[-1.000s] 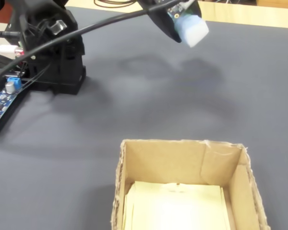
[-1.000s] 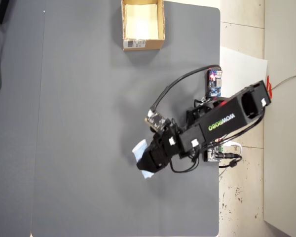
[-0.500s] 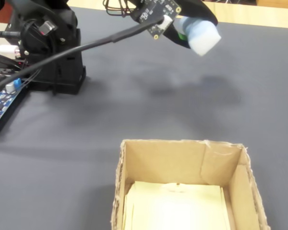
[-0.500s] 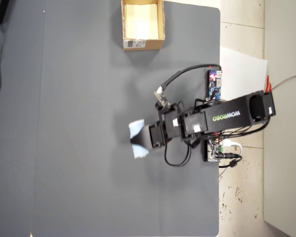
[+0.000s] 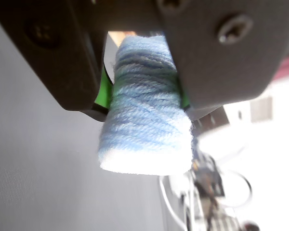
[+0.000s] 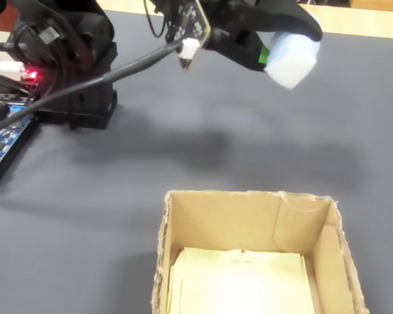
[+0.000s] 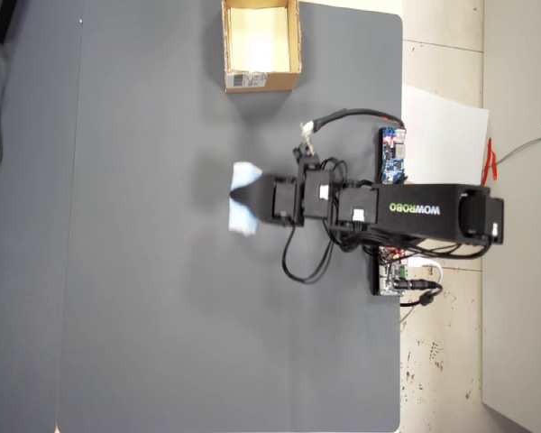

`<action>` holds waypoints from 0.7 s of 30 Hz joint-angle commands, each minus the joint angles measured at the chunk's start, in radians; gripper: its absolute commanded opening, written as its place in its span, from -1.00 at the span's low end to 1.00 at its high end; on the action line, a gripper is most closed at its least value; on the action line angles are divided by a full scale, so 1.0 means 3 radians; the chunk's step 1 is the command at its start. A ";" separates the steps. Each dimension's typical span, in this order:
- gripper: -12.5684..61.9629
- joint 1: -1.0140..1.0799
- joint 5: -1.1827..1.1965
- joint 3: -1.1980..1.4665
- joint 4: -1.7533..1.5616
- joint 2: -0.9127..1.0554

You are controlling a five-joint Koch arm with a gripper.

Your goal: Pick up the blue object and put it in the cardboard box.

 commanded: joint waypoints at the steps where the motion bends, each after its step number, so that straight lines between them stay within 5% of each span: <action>1: -0.46 0.0194 -0.0077 -0.0133 -0.0368 0.0000; 21: -0.46 0.1790 -0.0818 -0.0854 -0.0189 -0.0542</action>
